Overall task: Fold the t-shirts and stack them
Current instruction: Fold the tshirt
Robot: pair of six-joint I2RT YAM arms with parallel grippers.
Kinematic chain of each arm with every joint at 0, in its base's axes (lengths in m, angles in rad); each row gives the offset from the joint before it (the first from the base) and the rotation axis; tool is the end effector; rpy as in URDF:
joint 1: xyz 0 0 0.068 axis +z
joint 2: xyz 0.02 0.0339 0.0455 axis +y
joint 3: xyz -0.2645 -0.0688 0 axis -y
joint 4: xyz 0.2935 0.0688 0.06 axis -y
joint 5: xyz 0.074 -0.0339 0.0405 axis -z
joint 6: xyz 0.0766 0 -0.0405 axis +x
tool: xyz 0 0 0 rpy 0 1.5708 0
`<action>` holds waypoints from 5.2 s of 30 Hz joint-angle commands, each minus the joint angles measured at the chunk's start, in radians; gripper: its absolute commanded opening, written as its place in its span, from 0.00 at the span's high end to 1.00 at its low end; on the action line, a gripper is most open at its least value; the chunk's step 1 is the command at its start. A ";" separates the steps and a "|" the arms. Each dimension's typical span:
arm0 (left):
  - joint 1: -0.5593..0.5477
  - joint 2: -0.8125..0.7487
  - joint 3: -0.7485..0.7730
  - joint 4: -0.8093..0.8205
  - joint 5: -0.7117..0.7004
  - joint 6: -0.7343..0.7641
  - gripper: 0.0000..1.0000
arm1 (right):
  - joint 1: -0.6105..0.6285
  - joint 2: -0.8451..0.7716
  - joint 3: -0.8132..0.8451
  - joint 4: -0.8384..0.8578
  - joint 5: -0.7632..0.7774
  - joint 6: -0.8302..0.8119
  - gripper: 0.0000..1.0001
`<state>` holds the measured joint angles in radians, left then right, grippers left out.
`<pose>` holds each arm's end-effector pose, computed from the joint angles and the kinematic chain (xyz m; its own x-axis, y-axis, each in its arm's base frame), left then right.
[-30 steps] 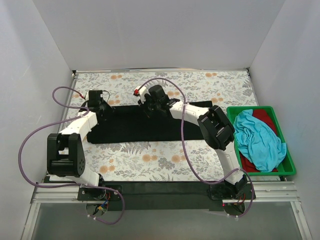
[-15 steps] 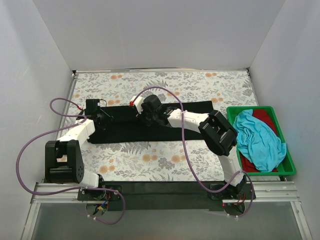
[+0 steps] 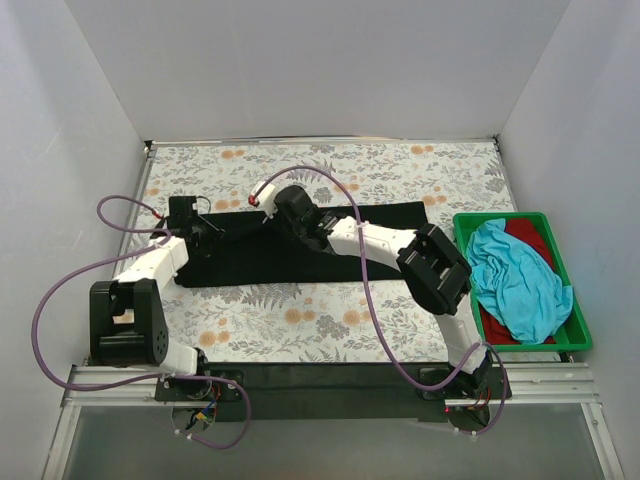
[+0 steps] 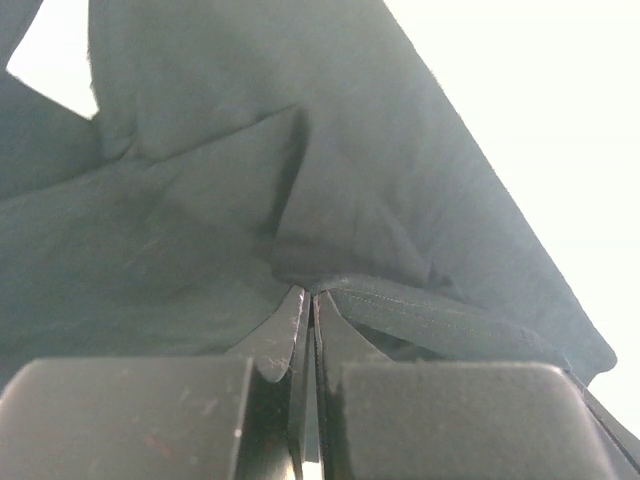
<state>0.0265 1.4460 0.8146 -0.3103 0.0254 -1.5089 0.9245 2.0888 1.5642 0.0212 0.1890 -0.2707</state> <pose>0.3479 0.0073 0.1294 -0.0385 -0.9991 -0.0159 -0.8074 0.0405 -0.5886 0.3522 0.4430 0.1762 -0.0968 -0.5644 -0.8198 -0.7377 0.5936 -0.3216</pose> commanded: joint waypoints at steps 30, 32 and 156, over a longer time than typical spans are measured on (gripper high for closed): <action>0.096 0.215 0.327 0.025 0.074 0.072 1.00 | 0.070 0.027 0.006 0.066 0.250 -0.170 0.99; 0.099 0.252 0.378 0.023 0.091 0.090 1.00 | 0.070 0.040 0.031 0.071 0.288 -0.195 0.99; -0.198 0.463 0.364 -0.096 -0.185 0.108 0.38 | -0.237 -0.392 -0.703 -0.454 -0.183 0.300 0.60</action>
<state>-0.1680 1.7939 1.1015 -0.4103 -0.1162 -1.4555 0.6651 1.6600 0.9428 -0.3206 0.1864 0.0425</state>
